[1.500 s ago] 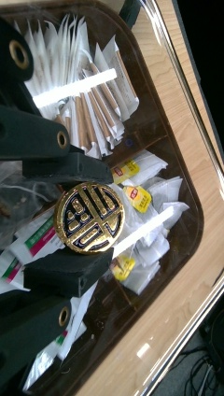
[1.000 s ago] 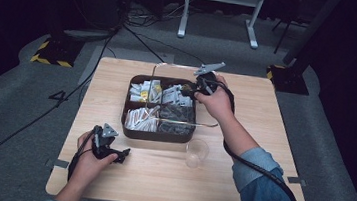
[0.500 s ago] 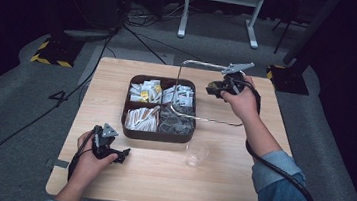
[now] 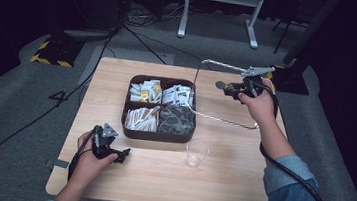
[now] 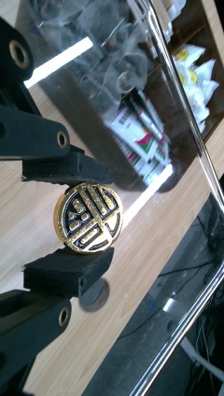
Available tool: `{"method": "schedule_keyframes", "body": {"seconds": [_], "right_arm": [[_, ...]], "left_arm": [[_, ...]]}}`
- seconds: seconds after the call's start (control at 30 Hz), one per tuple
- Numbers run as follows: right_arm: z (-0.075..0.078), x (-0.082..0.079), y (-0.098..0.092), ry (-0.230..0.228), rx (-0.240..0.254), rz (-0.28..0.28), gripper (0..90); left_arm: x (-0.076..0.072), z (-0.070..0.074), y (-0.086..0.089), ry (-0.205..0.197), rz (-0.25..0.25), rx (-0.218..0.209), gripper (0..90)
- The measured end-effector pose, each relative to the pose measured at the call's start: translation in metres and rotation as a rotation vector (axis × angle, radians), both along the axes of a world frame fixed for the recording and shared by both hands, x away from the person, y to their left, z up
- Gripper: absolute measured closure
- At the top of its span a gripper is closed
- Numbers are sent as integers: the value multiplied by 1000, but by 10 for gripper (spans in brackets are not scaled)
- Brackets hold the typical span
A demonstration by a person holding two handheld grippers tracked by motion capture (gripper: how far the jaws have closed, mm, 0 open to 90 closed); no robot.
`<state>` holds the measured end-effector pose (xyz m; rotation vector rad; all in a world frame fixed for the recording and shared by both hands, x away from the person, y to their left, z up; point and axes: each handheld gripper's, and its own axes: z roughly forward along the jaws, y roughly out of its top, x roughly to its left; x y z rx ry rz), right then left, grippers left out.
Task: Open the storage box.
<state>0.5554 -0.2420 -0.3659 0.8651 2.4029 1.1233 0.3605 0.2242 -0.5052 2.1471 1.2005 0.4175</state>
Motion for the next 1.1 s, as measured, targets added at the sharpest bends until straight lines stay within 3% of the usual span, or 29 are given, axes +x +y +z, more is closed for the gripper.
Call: {"method": "schedule_keyframes", "body": {"seconds": [0.27,0.63,1.1], "right_arm": [[-8,2,-32,7,17,-81,586],[-22,4,-61,17,10,-145,586],[-62,7,-73,47,5,-203,586]], "left_arm": [[0,0,0,0,0,0,3],[0,0,0,0,0,0,3],[0,0,0,0,0,1,3]]}}
